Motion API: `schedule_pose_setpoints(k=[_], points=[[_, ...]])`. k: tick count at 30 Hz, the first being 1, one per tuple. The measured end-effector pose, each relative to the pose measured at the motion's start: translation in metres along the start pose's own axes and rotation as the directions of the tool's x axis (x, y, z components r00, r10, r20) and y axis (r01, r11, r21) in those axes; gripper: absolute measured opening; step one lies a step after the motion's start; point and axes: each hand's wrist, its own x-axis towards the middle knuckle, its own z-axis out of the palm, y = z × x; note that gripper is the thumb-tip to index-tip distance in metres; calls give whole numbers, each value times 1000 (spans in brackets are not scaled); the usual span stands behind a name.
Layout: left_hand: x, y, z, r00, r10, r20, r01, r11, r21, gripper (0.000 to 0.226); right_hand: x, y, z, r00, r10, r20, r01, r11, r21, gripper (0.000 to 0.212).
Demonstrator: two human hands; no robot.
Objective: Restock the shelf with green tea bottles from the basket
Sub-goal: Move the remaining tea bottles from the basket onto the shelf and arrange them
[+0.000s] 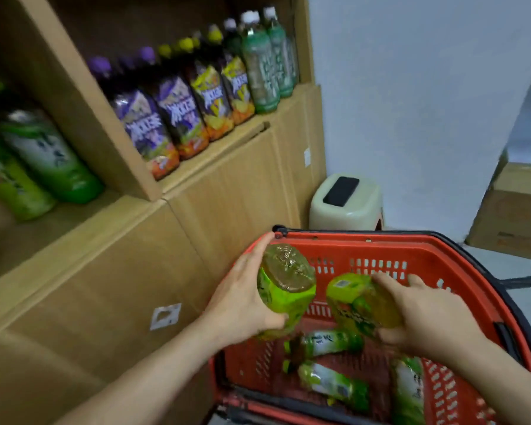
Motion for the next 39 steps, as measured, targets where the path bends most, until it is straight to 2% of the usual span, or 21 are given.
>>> schedule_pose_setpoints(k=[3, 6, 8, 10, 13, 17, 19, 22, 25, 28, 30, 32, 33, 36, 39], points=[[-32, 17, -65, 979, 7, -205, -18, 999, -51, 125, -13, -26, -41, 995, -73, -69, 68, 995, -67, 91], [-63, 33, -126, 928, 29, -372, -56, 997, -61, 123, -23, -58, -83, 978, -147, -148, 133, 986, -101, 90], [-82, 42, -164, 882, 73, -466, -71, 997, 22, 123, -27, -80, -111, 956, -206, -208, 196, 978, -68, 91], [-98, 49, -198, 846, 136, -516, -42, 981, 190, 124, -31, -106, -141, 917, -287, -276, 288, 957, -40, 93], [-118, 51, -236, 850, 179, -496, 71, 893, 445, 127, -35, -150, -190, 828, -427, -364, 438, 897, -56, 92], [-134, 34, -259, 939, 61, -338, 204, 693, 692, 126, -38, -214, -248, 725, -544, -423, 536, 831, -150, 87], [-137, 15, -264, 953, -75, -293, 270, 648, 712, 125, -34, -244, -267, 684, -579, -443, 565, 805, -180, 85], [-136, -20, -271, 912, -262, -315, 409, 635, 656, 125, -25, -281, -279, 672, -591, -447, 607, 785, -124, 87], [-136, -50, -277, 870, -362, -336, 493, 601, 629, 123, -9, -306, -267, 695, -545, -470, 629, 777, 30, 87], [-138, -73, -282, 842, -424, -333, 536, 588, 606, 117, 18, -322, -232, 800, -423, -425, 576, 740, 348, 86], [-140, -86, -287, 819, -457, -346, 570, 586, 575, 110, 33, -331, -205, 885, -320, -339, 466, 596, 654, 87], [-141, -96, -291, 798, -487, -355, 601, 596, 532, 103, 43, -342, -182, 932, -262, -249, 347, 451, 822, 85], [-140, -98, -293, 787, -506, -354, 616, 603, 507, 100, 45, -348, -174, 939, -255, -232, 328, 449, 831, 83], [-139, -101, -289, 781, -496, -379, 624, 615, 482, 89, 45, -365, -157, 921, -295, -255, 385, 590, 710, 97], [-136, -97, -277, 807, -369, -461, 571, 686, 450, 79, 36, -374, -158, 888, -381, -256, 453, 636, 625, 77]])
